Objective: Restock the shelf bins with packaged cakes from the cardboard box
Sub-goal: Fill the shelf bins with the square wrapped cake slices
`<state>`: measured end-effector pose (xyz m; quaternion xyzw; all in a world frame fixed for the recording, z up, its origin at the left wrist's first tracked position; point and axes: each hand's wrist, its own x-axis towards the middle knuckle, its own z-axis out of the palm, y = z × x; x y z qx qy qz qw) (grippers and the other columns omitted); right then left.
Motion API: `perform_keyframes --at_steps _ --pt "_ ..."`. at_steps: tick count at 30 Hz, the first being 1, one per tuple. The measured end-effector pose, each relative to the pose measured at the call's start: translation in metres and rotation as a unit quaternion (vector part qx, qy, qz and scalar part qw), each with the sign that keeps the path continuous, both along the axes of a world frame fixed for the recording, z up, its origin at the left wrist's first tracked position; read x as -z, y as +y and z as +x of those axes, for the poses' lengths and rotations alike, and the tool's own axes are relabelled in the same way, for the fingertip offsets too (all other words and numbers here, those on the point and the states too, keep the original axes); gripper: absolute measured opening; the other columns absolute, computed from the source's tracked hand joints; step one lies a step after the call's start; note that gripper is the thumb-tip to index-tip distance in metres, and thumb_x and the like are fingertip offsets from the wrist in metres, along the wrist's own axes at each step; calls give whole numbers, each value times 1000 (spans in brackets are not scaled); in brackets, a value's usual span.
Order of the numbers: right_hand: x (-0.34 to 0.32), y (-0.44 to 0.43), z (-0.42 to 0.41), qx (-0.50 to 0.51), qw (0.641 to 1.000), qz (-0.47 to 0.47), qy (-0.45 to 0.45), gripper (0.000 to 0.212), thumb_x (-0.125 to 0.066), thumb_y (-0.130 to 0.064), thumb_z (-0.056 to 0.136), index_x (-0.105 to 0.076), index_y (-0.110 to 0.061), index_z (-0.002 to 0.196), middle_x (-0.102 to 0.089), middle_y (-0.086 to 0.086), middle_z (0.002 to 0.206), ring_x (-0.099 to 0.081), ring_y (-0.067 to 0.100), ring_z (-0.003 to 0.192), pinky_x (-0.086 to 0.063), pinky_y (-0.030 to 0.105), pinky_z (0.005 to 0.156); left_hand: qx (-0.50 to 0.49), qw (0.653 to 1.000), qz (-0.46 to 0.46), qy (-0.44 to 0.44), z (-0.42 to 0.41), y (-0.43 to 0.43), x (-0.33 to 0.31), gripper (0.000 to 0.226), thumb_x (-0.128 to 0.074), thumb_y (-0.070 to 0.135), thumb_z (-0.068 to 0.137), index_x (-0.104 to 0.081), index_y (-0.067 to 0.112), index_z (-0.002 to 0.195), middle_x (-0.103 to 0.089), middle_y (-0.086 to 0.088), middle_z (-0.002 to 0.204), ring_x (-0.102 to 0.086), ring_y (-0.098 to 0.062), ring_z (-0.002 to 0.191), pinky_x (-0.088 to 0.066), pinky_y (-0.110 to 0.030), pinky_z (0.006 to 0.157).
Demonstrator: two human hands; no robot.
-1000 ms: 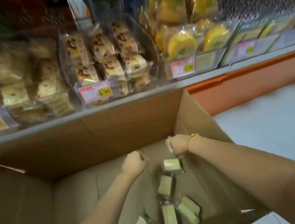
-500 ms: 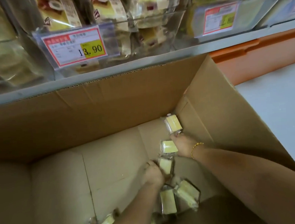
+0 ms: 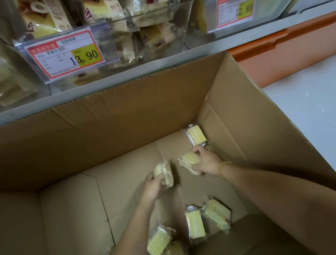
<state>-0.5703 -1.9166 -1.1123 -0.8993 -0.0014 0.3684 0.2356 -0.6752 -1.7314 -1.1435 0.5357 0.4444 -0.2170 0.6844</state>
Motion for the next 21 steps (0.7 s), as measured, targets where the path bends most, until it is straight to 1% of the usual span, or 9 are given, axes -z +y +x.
perform_keyframes --at_steps 1,2,6,8,10,12,16,18,21 --pt "-7 3 1 67 994 64 51 46 -70 -22 80 -48 -26 121 -55 0 115 -58 16 90 -50 28 78 -37 995 -90 -9 2 13 -8 31 -56 20 86 -55 6 114 -64 -15 101 -62 -25 78 -56 -30 61" --pt "-17 7 2 129 975 136 118 41 -66 -22 84 -50 -26 122 -55 -1 115 -59 15 93 -53 29 80 -68 984 -166 -20 4 26 -19 30 -55 16 85 -55 6 113 -62 -15 101 -62 -26 80 -58 -32 64" --pt "-55 18 2 286 814 378 336 33 -56 -21 89 -55 -14 121 -64 10 113 -64 29 98 -49 40 93 -140 926 -318 -149 10 64 -68 84 -88 14 46 -56 -1 122 -63 -24 115 -67 -36 97 -55 -49 86" --pt "-76 25 3 287 760 443 379 49 -69 -24 76 -58 -9 121 -62 15 117 -63 32 101 -47 41 96 -156 895 -359 -214 9 72 -96 75 -89 12 42 -68 0 113 -65 -23 114 -67 -35 98 -53 -52 87" --pt "-102 32 3 264 729 495 393 68 -84 -21 59 -62 -3 121 -59 20 123 -63 37 106 -50 43 94 -158 875 -379 -257 6 75 -121 65 -89 10 42 -74 3 104 -66 -22 111 -67 -34 96 -54 -53 86" --pt "-128 39 2 229 711 537 392 70 -87 -17 55 -65 2 118 -56 25 129 -61 41 110 -51 46 94 -135 870 -385 -277 2 77 -145 66 -89 9 41 -74 3 105 -64 -23 116 -66 -36 101 -54 -54 86" --pt "-175 50 -7 191 685 592 380 67 -84 -10 63 -62 -1 126 -50 29 135 -53 46 120 -48 53 96 -93 873 -368 -307 -3 82 -189 65 -86 9 49 -71 5 112 -56 -28 129 -60 -41 112 -51 -56 91" --pt "-197 56 -13 169 693 604 356 66 -79 -10 71 -55 -9 133 -50 24 138 -51 42 124 -49 51 97 -86 873 -358 -320 -6 85 -211 64 -84 8 52 -70 6 115 -55 -27 131 -58 -42 115 -49 -58 93" --pt "-224 62 -20 158 728 595 301 45 -53 -6 87 -53 -11 132 -56 20 134 -53 36 124 -50 47 97 -86 878 -337 -329 -19 87 -241 74 -82 5 53 -63 6 125 -50 -29 135 -53 -46 120 -47 -62 92"
